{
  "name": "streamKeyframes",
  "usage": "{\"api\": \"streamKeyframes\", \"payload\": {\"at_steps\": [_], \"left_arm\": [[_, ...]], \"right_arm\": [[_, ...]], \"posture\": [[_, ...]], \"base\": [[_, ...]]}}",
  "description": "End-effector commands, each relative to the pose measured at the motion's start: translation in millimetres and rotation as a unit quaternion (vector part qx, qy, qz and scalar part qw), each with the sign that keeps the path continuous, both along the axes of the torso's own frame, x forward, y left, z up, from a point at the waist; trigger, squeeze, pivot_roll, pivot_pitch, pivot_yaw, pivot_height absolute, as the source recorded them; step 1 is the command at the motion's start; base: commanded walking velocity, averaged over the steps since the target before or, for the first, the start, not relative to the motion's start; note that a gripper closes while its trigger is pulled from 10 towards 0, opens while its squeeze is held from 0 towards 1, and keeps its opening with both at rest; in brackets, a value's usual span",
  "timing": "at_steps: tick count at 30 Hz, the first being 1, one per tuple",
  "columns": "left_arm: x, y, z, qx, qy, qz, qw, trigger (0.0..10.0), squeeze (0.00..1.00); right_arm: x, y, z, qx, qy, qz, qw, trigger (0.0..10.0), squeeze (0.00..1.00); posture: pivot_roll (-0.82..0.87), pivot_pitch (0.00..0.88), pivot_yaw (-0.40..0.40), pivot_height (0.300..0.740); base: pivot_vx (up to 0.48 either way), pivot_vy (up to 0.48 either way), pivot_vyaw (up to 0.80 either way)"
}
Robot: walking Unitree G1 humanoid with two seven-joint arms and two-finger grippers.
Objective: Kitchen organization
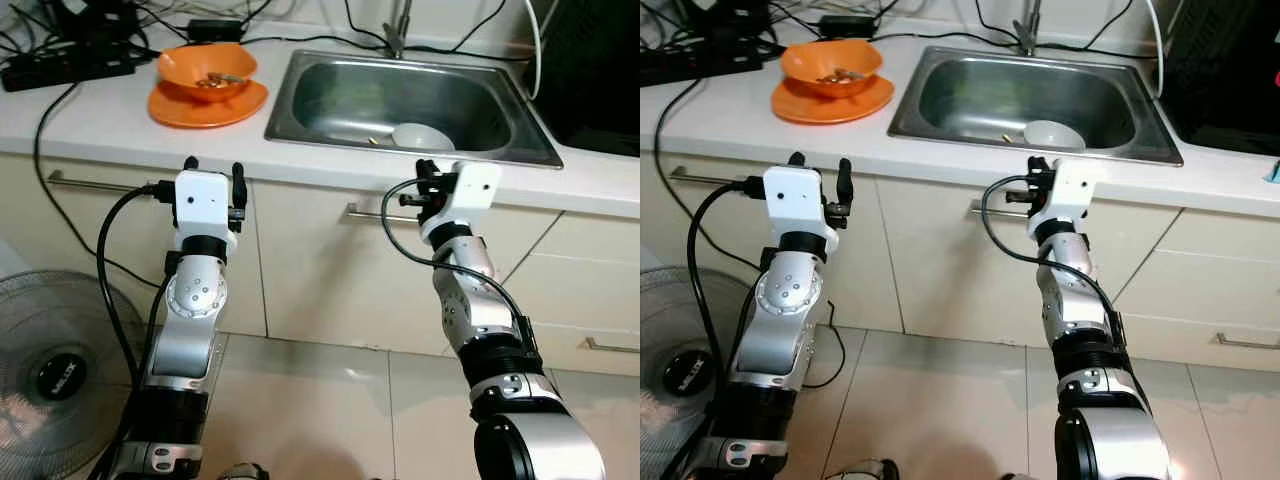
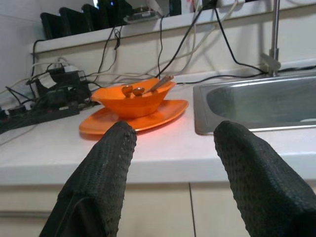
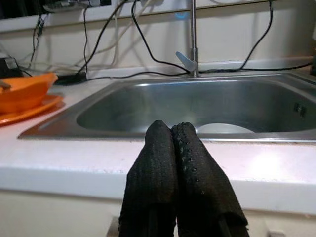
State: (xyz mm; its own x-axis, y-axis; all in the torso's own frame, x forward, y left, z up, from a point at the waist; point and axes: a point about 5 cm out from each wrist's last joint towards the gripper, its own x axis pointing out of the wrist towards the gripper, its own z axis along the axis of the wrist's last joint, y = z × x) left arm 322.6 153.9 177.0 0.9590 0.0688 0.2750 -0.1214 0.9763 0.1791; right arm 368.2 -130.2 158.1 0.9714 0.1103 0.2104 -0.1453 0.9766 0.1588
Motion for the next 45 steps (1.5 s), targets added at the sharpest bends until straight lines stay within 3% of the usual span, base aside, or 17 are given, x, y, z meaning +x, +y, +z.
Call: {"api": "streamKeyframes", "payload": {"at_steps": [1,3,28,45], "left_arm": [[0.7,-4.2,5.6,0.002,-0.009,-0.004,1.000,10.0,0.00],[0.7,-3.9,5.7,0.001,-0.009,-0.004,1.000,10.0,0.00],[1.1,-6.6,9.8,-0.002,-0.017,-0.010,1.000,10.0,0.00],[-1.2,-7.4,8.4,-0.010,-0.016,-0.012,1.000,10.0,0.00]], "right_arm": [[1.0,-4.9,1.1,0.008,0.000,-0.005,1.000,10.0,0.00],[0.4,-4.8,5.2,-0.010,-0.018,-0.005,1.000,10.0,0.00],[0.1,-1.1,5.0,0.002,-0.021,0.004,1.000,10.0,0.00],[-1.1,0.9,3.4,0.005,-0.020,0.012,1.000,10.0,0.00]], "posture": [[0.04,0.075,-0.029,0.732],[0.04,0.072,-0.028,0.732],[0.04,0.069,-0.027,0.732],[0.04,0.075,-0.030,0.732]], "base": [[0.349,0.000,-0.80],[0.349,0.000,-0.40],[0.341,0.000,0.00],[0.000,0.068,0.00]]}}
